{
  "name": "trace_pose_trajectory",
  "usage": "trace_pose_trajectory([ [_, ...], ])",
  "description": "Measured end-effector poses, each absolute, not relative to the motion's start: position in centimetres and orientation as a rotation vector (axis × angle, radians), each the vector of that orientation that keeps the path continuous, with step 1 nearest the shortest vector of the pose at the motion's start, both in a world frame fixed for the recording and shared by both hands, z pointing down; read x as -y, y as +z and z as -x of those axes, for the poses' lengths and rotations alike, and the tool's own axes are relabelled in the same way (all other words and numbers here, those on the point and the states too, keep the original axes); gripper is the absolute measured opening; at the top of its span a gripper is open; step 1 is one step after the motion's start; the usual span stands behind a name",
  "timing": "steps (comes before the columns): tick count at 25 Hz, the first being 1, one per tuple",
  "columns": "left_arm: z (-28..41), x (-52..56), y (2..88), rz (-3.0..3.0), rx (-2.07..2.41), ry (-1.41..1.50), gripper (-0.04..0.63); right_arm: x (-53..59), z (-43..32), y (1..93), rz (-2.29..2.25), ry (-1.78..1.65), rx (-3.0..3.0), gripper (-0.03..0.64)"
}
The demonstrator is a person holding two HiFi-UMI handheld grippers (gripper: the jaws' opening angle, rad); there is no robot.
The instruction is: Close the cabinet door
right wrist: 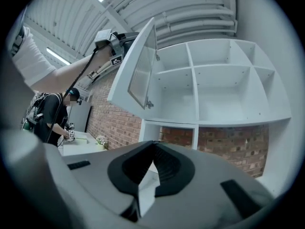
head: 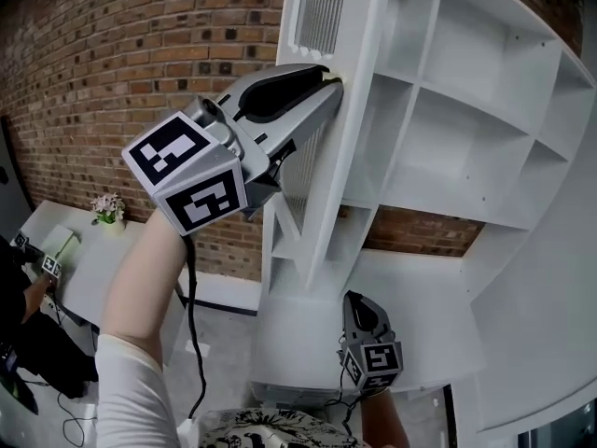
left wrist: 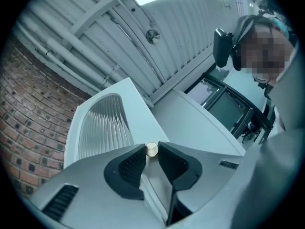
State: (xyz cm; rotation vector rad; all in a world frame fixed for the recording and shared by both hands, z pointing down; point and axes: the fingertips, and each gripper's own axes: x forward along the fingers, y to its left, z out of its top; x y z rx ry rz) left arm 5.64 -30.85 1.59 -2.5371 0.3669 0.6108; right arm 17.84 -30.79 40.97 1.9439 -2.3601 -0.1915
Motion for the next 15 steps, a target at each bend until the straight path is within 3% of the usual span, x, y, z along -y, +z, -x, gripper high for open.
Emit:
trace_pose_trajectory([
  [15, -19.8, 35.2, 1.5, 2.403, -0.607, 0.543, 0.094, 35.3, -30.3, 39.9, -1.853, -0.253, 2.437, 0.005],
])
